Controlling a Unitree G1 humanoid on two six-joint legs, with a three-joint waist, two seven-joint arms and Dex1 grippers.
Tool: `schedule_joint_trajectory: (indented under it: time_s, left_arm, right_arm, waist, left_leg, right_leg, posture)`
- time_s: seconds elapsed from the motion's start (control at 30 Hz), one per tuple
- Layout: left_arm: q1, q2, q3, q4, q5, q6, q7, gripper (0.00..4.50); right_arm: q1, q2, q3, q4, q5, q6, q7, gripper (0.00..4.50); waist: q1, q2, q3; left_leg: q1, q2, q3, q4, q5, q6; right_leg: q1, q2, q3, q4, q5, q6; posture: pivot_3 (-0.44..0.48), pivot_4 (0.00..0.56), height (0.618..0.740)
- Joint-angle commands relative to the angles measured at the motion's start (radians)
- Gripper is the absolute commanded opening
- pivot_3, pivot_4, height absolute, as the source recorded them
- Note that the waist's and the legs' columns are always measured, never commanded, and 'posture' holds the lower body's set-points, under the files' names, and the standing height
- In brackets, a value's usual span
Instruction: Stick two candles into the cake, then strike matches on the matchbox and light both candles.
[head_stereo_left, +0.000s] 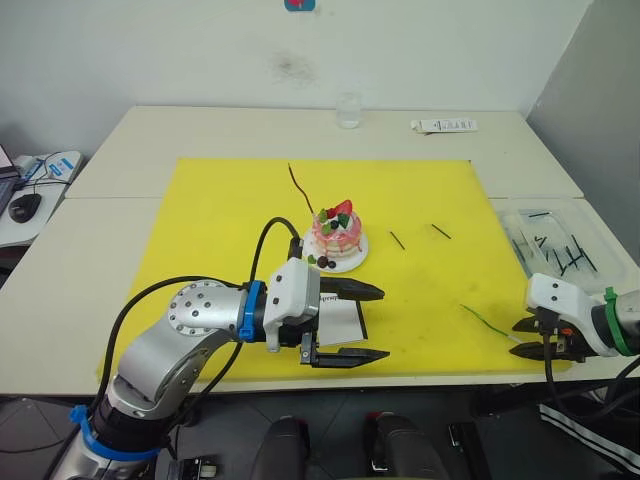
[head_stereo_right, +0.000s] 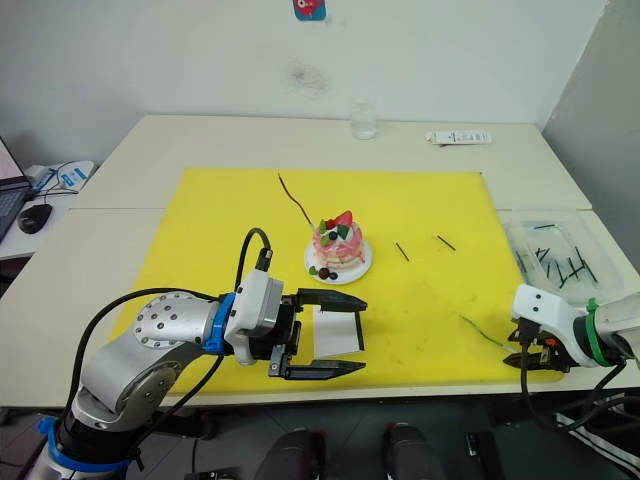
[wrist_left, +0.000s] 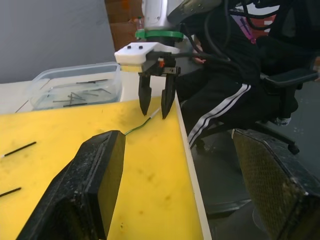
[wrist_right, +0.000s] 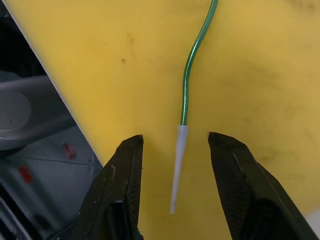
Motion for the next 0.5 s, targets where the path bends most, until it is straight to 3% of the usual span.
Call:
schedule_joint_trajectory:
  time_s: [0.03,0.43,0.5]
  left_arm:
    - [-0.002,-0.005,-0.004,-0.040,-0.001,0.004,0.023,3.81]
    - [0.005,-0.011,-0.009,-0.072,-0.029,0.045,0.060,3.81]
    - [0.006,-0.011,-0.010,-0.075,-0.030,0.049,0.060,3.81]
  right_arm:
    - [-0.044,0.007,0.028,0.012,-0.015,0.041,-0.004,2.11]
    - [-0.188,0.033,0.142,0.025,-0.043,0.131,0.010,2.11]
    - [-0.209,0.037,0.155,0.025,-0.043,0.144,0.011,1.75]
  waist:
    - [0.000,0.000,0.000]
    - [-0.003,0.000,0.000]
    - [-0.003,0.000,0.000]
  left_leg:
    - [0.000,0.000,0.000,0.000,0.000,0.000]
    - [0.004,0.001,0.000,0.000,0.000,0.000]
    - [0.008,0.001,0.000,0.000,0.000,0.000]
  right_leg:
    - [0.000,0.000,0.000,0.000,0.000,0.000]
    - [0.002,0.000,0.000,0.000,0.000,0.000]
    - [0.006,0.000,0.000,0.000,0.000,0.000]
  posture:
    - [0.000,0.150,0.740]
    - [0.000,0.150,0.740]
    - [0.000,0.150,0.740]
